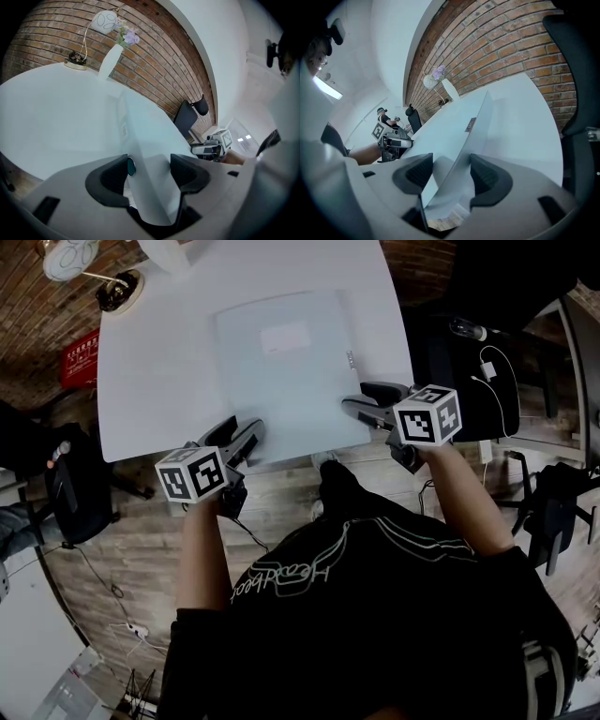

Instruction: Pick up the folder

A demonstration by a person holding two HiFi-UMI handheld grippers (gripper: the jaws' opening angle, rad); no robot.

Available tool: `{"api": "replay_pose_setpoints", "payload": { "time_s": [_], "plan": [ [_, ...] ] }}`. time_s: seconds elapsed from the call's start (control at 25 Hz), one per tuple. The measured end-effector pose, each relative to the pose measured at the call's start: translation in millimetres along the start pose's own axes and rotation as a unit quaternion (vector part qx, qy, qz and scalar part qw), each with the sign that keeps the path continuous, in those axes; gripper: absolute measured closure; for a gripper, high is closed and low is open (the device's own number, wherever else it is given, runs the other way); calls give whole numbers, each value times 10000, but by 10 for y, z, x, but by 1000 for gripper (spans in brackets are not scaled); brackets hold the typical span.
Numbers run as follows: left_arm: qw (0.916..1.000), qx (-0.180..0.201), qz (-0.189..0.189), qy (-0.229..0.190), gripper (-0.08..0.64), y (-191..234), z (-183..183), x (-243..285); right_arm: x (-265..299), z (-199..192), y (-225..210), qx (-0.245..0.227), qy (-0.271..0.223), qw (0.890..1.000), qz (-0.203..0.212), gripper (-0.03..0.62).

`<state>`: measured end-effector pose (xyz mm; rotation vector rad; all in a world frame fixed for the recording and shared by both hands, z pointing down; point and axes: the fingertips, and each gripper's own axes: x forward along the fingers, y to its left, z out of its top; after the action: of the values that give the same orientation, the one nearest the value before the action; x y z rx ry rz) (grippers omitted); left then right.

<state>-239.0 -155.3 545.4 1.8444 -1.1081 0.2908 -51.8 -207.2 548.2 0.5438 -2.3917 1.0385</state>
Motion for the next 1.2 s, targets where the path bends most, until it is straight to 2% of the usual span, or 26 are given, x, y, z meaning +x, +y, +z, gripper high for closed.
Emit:
{"api": "replay_pose_setpoints", "payload": {
  "time_s": [0.72, 1.2],
  "plan": [
    [10000, -16, -29, 90, 282, -168, -257, -73, -170, -268, 81, 96, 95, 9999, -49, 360],
    [9998, -47, -168, -51, 276, -210, -278, -128, -223, -318, 155, 133, -89, 9998, 112, 359]
  ]
}}
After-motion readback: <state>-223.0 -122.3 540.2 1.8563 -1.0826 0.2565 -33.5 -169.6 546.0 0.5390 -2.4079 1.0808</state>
